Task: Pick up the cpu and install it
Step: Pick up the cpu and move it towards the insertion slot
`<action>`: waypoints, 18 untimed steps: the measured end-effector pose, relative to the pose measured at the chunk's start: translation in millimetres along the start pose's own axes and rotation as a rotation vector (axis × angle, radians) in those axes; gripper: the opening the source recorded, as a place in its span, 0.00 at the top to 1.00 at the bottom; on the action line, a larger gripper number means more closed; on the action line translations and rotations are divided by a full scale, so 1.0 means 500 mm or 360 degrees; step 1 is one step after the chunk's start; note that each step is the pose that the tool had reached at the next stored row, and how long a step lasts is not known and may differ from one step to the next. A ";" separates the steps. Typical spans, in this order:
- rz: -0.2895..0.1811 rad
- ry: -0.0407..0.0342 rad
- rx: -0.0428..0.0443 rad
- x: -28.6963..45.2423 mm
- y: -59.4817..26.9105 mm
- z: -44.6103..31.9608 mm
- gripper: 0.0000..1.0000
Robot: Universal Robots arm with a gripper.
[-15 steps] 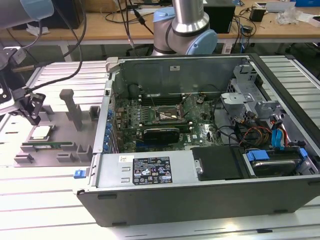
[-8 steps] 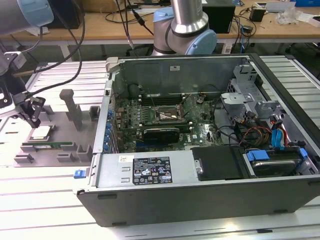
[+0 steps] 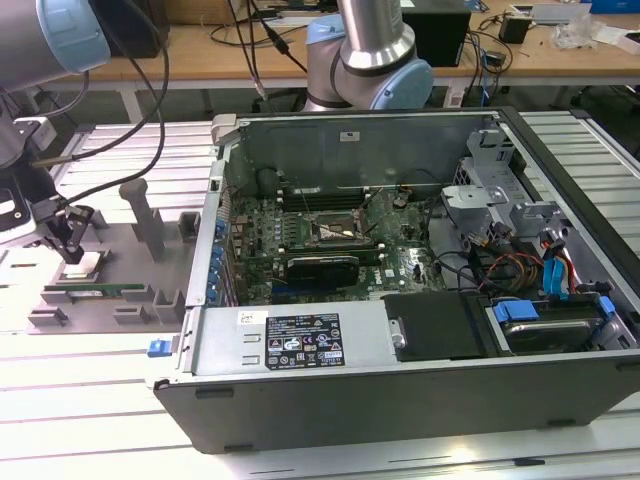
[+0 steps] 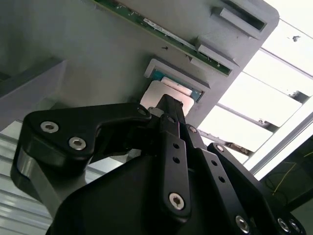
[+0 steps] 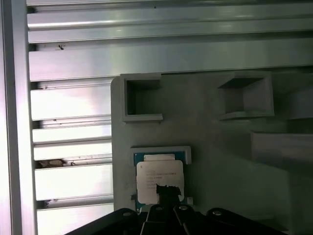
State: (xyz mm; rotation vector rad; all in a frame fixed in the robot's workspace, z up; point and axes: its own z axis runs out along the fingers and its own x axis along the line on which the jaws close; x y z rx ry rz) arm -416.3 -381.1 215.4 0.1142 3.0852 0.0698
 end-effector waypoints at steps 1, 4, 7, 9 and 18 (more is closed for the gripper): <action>0.0000 0.0000 0.0000 0.000 0.000 0.000 0.89; 0.0000 0.0000 0.0000 0.000 0.000 0.000 0.89; 0.0000 0.0000 0.0000 0.000 0.000 0.001 0.76; 0.0000 0.0000 0.0000 0.000 0.000 0.001 0.64; 0.0000 0.0000 0.0000 0.000 0.000 0.002 0.34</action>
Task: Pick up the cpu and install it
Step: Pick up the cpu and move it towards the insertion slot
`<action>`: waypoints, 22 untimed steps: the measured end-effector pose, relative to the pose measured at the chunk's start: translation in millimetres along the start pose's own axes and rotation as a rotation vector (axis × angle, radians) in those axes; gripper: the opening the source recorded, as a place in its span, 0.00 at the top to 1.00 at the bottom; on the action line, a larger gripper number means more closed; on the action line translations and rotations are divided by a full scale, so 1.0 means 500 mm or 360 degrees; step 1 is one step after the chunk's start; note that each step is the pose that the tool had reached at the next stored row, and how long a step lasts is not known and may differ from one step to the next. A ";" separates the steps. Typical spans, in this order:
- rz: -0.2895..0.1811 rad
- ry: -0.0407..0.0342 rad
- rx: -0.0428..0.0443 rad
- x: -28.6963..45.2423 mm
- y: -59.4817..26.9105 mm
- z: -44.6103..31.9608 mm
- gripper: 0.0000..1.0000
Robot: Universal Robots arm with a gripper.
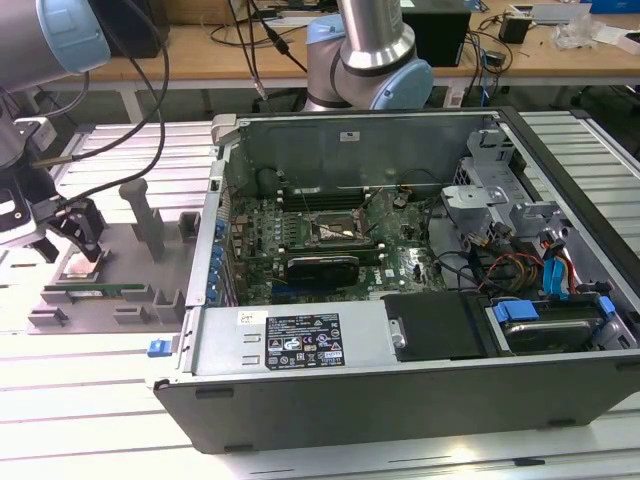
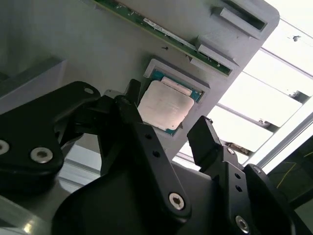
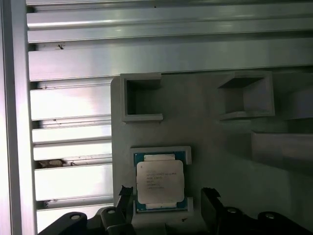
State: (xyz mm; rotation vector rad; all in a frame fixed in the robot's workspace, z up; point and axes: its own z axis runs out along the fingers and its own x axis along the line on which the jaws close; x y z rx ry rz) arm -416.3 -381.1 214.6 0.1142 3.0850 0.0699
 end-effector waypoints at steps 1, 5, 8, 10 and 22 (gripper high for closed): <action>0.0000 -0.0001 0.0000 0.000 0.000 0.002 0.34; -0.0003 0.0008 0.0001 0.000 0.000 0.009 0.34; -0.0006 0.0016 0.0001 0.000 0.000 0.018 0.34; -0.0006 0.0018 0.0002 0.001 0.000 0.024 0.34; -0.0010 0.0029 0.0003 0.003 0.002 0.059 0.34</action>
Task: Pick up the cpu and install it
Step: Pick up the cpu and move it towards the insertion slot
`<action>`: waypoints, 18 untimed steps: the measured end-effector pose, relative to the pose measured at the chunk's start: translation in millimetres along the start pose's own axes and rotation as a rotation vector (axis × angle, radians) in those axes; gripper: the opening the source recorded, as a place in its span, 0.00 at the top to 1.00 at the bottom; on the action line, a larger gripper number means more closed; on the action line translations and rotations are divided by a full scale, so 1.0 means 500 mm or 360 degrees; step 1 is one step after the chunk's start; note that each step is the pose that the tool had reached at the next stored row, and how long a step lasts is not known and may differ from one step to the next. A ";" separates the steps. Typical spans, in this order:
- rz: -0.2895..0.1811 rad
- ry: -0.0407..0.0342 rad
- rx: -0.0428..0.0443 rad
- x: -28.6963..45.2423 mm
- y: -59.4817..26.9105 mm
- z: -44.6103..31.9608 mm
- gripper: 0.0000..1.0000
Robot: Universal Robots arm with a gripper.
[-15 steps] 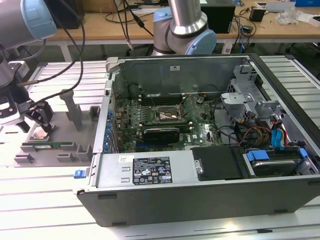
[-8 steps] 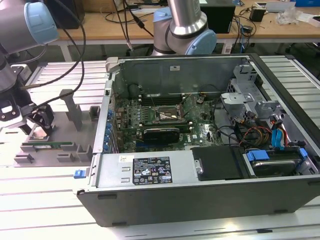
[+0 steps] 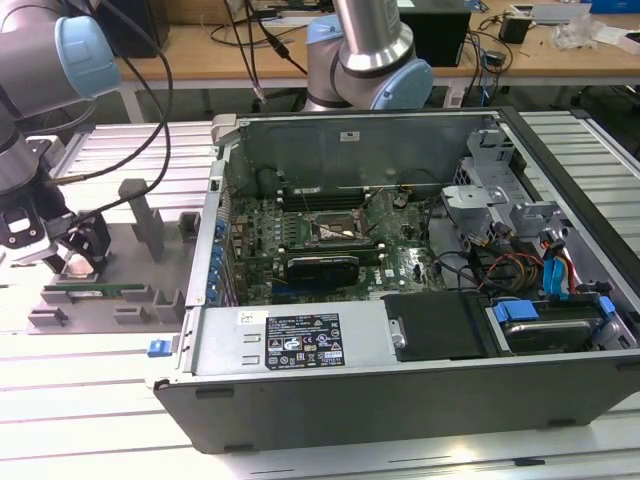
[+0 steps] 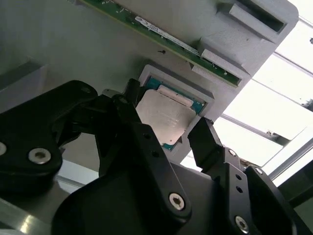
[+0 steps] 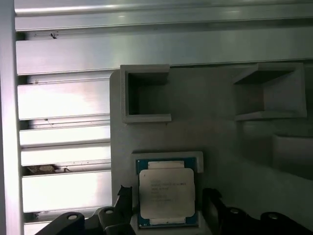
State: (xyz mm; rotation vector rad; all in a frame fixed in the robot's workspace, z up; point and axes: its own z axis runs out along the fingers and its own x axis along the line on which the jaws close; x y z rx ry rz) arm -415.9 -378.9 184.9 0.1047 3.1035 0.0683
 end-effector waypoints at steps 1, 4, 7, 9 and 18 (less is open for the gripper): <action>-0.0002 0.0000 -0.0001 0.000 0.002 0.004 0.34; -0.0002 -0.0001 -0.0002 0.000 0.003 0.007 0.34; -0.0002 0.0000 -0.0001 0.000 0.003 0.006 0.34; -0.0002 0.0000 -0.0001 0.000 0.003 0.005 0.34; -0.0002 0.0001 -0.0001 0.002 0.004 -0.003 0.34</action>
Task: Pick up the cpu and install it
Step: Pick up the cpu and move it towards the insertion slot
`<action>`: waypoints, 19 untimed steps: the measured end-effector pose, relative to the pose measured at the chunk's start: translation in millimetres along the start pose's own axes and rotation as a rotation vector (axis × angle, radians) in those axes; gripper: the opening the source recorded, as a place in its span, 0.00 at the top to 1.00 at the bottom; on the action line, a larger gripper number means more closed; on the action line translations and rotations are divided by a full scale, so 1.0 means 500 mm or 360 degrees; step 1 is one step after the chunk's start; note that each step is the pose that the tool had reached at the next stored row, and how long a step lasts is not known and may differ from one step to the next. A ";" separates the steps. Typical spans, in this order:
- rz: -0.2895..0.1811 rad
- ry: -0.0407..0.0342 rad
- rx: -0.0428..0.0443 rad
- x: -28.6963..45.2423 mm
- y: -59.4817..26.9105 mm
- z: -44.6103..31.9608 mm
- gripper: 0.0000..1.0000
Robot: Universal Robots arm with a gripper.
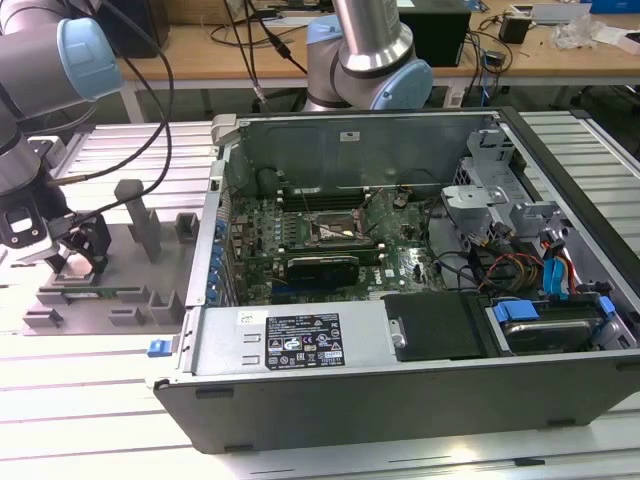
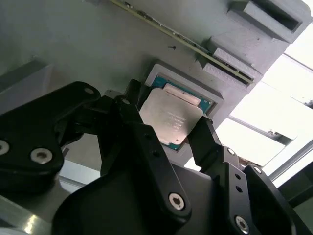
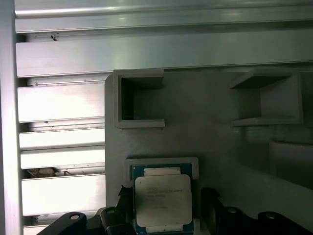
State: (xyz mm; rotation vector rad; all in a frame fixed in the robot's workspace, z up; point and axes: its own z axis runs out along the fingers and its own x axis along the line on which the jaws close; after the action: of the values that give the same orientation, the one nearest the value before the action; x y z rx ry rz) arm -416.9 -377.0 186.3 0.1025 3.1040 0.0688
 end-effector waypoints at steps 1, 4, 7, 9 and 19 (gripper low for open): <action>0.0000 0.0000 0.0000 0.003 0.000 0.001 0.34; 0.0000 0.0000 -0.0005 0.005 0.003 0.003 0.34; 0.0000 0.0001 -0.0016 0.005 0.007 0.003 0.34; 0.0000 0.0001 -0.0018 0.005 0.007 0.003 0.34; 0.0001 0.0001 -0.0026 0.005 0.008 0.003 0.45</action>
State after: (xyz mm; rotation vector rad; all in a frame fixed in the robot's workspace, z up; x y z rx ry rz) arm -419.0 -372.6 184.8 0.1027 3.1036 0.0938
